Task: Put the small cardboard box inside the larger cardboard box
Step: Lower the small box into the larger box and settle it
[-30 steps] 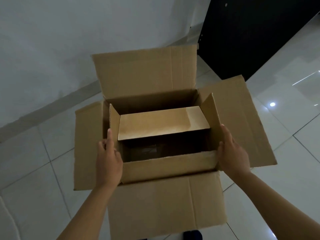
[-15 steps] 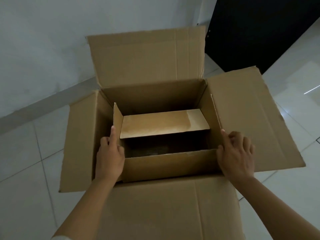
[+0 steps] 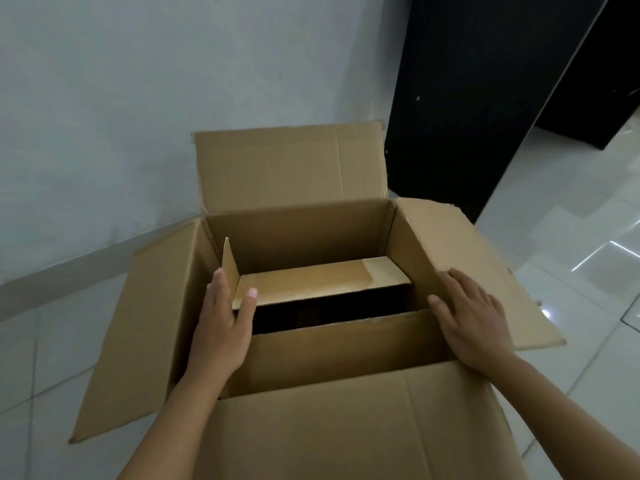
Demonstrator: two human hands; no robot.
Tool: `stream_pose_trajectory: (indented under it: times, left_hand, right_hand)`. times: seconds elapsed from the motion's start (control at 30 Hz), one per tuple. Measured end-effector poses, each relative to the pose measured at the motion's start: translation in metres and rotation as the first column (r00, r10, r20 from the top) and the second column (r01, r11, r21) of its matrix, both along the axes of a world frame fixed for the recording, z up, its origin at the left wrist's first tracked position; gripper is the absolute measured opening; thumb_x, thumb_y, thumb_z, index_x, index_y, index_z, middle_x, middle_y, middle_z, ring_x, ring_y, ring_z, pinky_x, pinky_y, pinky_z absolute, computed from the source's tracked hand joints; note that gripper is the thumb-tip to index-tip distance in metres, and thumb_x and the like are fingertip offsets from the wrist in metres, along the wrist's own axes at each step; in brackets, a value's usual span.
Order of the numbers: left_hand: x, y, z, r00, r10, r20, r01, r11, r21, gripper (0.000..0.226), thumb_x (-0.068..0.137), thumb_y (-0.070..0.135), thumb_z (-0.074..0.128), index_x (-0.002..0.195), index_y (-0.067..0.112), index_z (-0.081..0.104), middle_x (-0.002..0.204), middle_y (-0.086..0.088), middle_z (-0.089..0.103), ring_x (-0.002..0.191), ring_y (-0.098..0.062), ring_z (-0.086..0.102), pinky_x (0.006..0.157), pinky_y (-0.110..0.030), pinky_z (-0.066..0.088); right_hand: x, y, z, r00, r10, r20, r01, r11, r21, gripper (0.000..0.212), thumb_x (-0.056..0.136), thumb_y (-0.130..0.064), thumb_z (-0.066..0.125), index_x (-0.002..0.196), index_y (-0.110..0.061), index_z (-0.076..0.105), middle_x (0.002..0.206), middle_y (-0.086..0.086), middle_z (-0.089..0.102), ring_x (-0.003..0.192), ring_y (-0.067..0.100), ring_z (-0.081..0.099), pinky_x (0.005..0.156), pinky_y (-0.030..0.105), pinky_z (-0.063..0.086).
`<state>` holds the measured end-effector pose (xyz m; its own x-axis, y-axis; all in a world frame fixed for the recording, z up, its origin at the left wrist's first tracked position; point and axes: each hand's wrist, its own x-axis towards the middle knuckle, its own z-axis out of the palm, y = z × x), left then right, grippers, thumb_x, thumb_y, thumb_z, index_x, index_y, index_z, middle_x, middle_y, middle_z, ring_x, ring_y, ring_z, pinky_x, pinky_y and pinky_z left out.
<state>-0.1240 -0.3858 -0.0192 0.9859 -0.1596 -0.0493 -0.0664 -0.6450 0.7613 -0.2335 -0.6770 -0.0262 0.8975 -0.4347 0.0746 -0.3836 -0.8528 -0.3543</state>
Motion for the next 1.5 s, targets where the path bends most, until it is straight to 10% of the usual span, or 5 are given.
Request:
stream_pose_trajectory:
  times: [0.37,0.77,0.9,1.07,1.5]
  left_hand:
    - [0.0,0.002,-0.002,0.992,-0.11,-0.062,0.122,0.965,0.232,0.07,0.09,0.049,0.026,0.142,0.023,-0.012,0.152,0.007,-0.022,0.143,-0.017,-0.006,0.114,-0.046,0.021]
    - [0.031,-0.039,0.011,0.867,-0.499,-0.007,0.376,0.646,0.665,0.052,0.093,0.041,0.028,0.142,0.026,0.016,0.156,-0.001,0.001,0.143,-0.021,-0.008,0.115,-0.049,0.001]
    - [0.058,-0.053,-0.005,0.85,-0.489,-0.195,0.463,0.518,0.719,0.057,0.091,0.035,0.038,0.142,0.028,0.012,0.156,-0.006,0.005,0.143,-0.028,0.0,0.114,-0.052,0.013]
    - [0.079,-0.058,-0.013,0.817,-0.515,-0.26,0.49,0.381,0.784,0.066,0.084,0.043,0.051,0.141,0.03,0.019,0.156,-0.005,0.01,0.142,-0.027,0.009,0.112,-0.055,0.012]
    - [0.088,-0.056,-0.002,0.78,-0.552,0.296,0.306,0.748,0.589,0.032,0.094,0.013,0.037,0.122,0.017,0.052,0.116,-0.004,0.066,0.102,-0.022,0.063,0.083,-0.037,0.048]
  right_hand:
    - [0.002,0.006,0.0,0.989,-0.038,-0.14,0.03,0.998,-0.055,0.056,0.092,-0.048,0.027,0.141,-0.029,0.009,0.154,0.001,0.012,0.141,0.023,0.009,0.113,0.042,0.013]
    - [0.027,0.062,0.017,0.97,0.213,-0.113,-0.219,0.975,-0.04,0.099,0.061,-0.074,-0.019,0.135,-0.029,0.029,0.148,-0.004,0.029,0.14,0.014,0.007,0.11,0.036,-0.011]
    - [0.02,0.07,0.009,0.957,0.261,-0.126,-0.255,0.965,0.062,0.099,0.063,-0.075,-0.018,0.098,-0.027,0.061,0.099,-0.006,0.066,0.098,0.007,0.056,0.105,0.03,0.028]
    - [-0.005,0.063,0.017,0.965,0.225,-0.132,-0.21,0.97,0.12,0.076,0.072,-0.071,0.002,0.065,-0.02,0.058,0.058,0.003,0.057,0.055,0.012,0.054,0.054,0.017,0.034]
    - [-0.025,0.069,0.012,0.979,0.18,-0.098,-0.175,0.983,0.05,0.04,0.089,-0.04,0.023,0.117,-0.039,0.052,0.119,-0.024,0.058,0.107,0.005,0.051,0.085,0.022,0.044]
